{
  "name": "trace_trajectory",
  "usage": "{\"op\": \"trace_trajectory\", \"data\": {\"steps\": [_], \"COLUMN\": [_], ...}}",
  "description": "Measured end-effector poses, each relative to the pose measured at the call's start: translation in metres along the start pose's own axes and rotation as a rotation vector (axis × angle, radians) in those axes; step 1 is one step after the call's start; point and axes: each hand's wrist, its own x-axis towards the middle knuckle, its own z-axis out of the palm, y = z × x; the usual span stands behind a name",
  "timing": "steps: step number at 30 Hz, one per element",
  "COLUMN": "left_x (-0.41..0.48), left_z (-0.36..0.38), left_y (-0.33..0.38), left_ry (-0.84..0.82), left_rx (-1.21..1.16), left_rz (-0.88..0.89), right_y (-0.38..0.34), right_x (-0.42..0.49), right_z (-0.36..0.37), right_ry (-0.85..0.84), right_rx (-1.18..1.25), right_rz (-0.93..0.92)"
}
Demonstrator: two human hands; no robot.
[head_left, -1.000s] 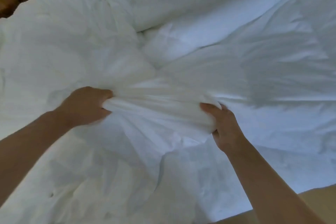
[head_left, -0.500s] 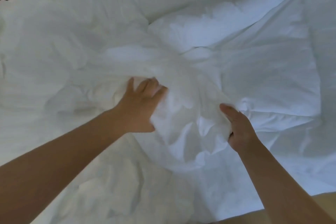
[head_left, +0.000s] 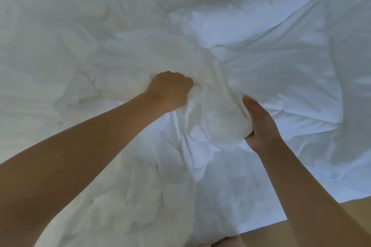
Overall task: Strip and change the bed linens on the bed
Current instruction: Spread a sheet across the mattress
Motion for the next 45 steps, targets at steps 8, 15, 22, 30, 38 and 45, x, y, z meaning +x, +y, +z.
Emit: {"op": "trace_trajectory", "data": {"steps": [8,15,22,30,38,45], "left_x": [-0.119,-0.078,-0.036,-0.007,-0.021,-0.02], "left_z": [0.014,0.011,0.033,0.004,0.018,0.021], "left_y": [-0.134,-0.059,0.03,0.048,-0.033,-0.049], "left_ry": [-0.038,-0.186,0.098,0.447,0.513,0.361], "left_rx": [-0.239,-0.088,0.08,-0.484,-0.109,-0.082], "left_rz": [-0.267,0.011,0.205,0.242,0.409,0.202], "right_y": [-0.002,0.022,0.028,0.028,-0.009,0.01], "right_x": [-0.033,-0.027,-0.037,-0.068,-0.078,-0.067], "right_z": [0.011,0.038,0.025,0.003,-0.025,-0.02], "right_ry": [-0.021,0.06,0.038,-0.372,-0.286,-0.183], "right_rx": [-0.281,-0.208,-0.128,-0.526,-0.312,-0.208], "right_rz": [-0.05,-0.028,-0.017,0.182,0.163,0.024]}}
